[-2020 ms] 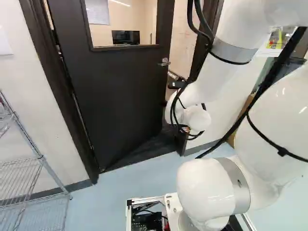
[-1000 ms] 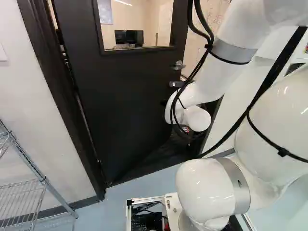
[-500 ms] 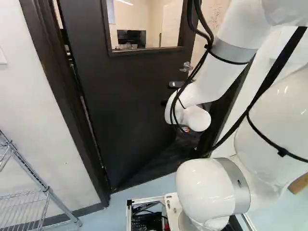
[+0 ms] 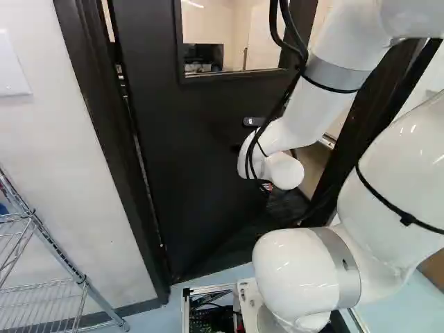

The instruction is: Open the door and move inside

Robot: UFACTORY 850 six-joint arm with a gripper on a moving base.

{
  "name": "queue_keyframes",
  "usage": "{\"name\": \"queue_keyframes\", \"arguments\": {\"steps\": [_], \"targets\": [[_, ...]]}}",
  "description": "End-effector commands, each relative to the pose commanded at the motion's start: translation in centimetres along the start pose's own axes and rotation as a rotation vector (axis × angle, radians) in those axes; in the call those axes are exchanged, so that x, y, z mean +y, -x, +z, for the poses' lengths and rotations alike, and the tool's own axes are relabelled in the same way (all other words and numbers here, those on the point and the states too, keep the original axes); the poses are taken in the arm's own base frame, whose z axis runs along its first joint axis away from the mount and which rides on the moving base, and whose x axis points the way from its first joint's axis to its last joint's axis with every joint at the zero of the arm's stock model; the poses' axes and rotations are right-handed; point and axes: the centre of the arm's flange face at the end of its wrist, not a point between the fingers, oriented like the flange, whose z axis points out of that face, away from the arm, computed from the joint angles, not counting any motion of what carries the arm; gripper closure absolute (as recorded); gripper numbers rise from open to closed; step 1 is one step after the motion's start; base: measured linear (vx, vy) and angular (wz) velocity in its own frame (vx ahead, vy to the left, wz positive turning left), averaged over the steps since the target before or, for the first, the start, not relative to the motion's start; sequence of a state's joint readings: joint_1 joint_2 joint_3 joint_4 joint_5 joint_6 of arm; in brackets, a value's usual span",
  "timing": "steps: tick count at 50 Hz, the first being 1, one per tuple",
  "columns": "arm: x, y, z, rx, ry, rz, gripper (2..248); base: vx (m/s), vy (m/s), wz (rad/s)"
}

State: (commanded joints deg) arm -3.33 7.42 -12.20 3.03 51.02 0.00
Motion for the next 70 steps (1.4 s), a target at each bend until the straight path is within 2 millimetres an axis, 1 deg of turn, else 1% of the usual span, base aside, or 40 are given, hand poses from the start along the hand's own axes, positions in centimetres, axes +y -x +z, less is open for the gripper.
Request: {"name": "queue_keyframes", "arguments": {"steps": [15,50,70], "targets": [[0.0,0.0,0.0,0.0,0.0,0.0,3,0.078,0.05,-0.006],[-0.01,-0.01,0.02,0.0,0.0,0.0,3,-0.001,0.0,0.001],[-0.6,-0.3,0.72,-0.002,-0.003,0.007,3,0.0,0.0,0.0]]}}
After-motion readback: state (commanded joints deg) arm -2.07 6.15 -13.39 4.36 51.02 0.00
